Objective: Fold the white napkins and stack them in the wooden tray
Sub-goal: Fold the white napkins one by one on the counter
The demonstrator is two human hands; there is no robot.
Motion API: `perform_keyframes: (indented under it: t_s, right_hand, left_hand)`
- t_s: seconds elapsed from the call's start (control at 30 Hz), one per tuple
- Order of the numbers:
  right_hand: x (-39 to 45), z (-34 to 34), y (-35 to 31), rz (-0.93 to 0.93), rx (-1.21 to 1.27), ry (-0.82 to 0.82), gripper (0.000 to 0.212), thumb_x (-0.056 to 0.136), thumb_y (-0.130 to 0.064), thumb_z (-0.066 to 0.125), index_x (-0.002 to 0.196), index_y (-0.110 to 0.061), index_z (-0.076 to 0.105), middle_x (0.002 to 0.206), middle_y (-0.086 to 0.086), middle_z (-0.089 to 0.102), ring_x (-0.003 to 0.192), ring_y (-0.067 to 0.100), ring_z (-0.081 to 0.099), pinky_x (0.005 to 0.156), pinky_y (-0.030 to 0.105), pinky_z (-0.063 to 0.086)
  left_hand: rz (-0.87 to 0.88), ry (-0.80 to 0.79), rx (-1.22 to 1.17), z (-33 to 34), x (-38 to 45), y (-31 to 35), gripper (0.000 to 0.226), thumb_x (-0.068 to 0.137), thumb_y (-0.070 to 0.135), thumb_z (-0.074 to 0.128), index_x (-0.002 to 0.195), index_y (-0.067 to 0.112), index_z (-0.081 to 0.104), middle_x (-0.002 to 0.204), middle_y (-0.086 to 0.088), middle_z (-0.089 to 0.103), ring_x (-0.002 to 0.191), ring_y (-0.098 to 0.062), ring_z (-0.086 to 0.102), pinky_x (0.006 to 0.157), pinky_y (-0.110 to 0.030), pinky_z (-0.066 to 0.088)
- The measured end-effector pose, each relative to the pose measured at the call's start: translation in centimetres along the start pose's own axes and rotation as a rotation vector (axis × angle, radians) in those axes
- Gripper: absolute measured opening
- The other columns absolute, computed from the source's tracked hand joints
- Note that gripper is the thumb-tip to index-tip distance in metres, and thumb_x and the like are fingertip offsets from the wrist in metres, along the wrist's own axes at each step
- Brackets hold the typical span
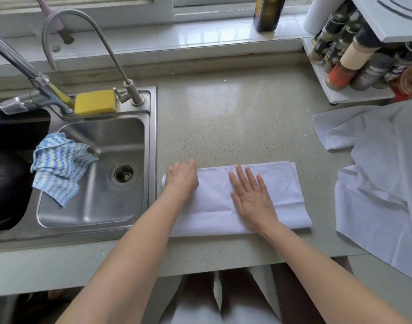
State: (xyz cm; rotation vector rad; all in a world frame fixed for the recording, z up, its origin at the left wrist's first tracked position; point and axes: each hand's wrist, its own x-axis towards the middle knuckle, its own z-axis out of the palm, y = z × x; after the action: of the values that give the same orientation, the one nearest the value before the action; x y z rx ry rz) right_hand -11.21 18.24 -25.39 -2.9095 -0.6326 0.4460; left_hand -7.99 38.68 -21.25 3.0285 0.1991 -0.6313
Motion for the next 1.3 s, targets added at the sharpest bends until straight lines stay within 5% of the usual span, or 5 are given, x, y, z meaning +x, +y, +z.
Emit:
perform_keyframes:
  t_s: [0.13,0.37,0.73,1.0,1.3]
  right_hand:
    - [0.1,0.4,0.0,-0.005,-0.041,0.030,0.055,0.102,-0.038,0.014,0.147,-0.029,-0.017,0.152,-0.008,-0.027,0.142,0.011,-0.025,0.111,0.031,-0.026]
    - [0.3,0.3,-0.2,0.024,-0.034,0.008,0.055,0.103,-0.036,0.020,0.151,-0.028,-0.007,0.159,-0.004,-0.014,0.147,0.015,-0.014,0.114,0.034,-0.017]
    - [-3.5,1.5,1.2,0.029,0.005,0.105,0.059,0.100,-0.044,0.029,0.153,-0.026,0.009,0.161,0.000,0.002,0.148,0.018,-0.002,0.119,0.036,-0.006]
    - [-6.1,-0.1,7.7,0.384,-0.015,0.084,0.061,0.101,-0.043,0.017,0.152,-0.021,-0.008,0.160,0.005,-0.014,0.147,0.018,-0.014,0.119,0.035,-0.010]
    - [-3.5,1.9,-0.9,0.103,0.010,0.076,0.059,0.102,-0.039,0.022,0.153,-0.020,-0.001,0.161,0.000,-0.007,0.148,0.016,-0.008,0.117,0.033,-0.012]
  left_hand:
    - [0.003,0.243,0.084,1.7,-2.1,2.1,0.048,0.087,0.005,0.037,0.134,0.015,0.036,0.145,-0.015,0.032,0.137,-0.034,0.025,0.115,-0.052,0.007]
    - [0.051,0.201,-0.087,8.5,-6.8,5.4,0.058,0.099,0.039,0.006,0.151,0.022,-0.012,0.160,0.000,-0.013,0.147,-0.022,-0.012,0.116,-0.044,-0.011]
    - [0.060,0.261,-0.096,9.2,-6.2,5.2,0.061,0.096,0.040,0.007,0.153,0.021,-0.002,0.161,0.000,-0.004,0.148,-0.024,-0.005,0.118,-0.049,-0.005]
    - [0.069,0.216,-0.028,8.7,-6.3,5.2,0.063,0.095,0.044,0.004,0.152,0.019,-0.009,0.161,-0.001,-0.011,0.147,-0.026,-0.011,0.117,-0.052,-0.009]
    - [0.135,0.227,-0.066,8.6,-6.8,3.7,0.060,0.100,0.040,0.016,0.153,0.021,-0.003,0.161,-0.001,-0.008,0.148,-0.021,-0.008,0.118,-0.048,-0.006]
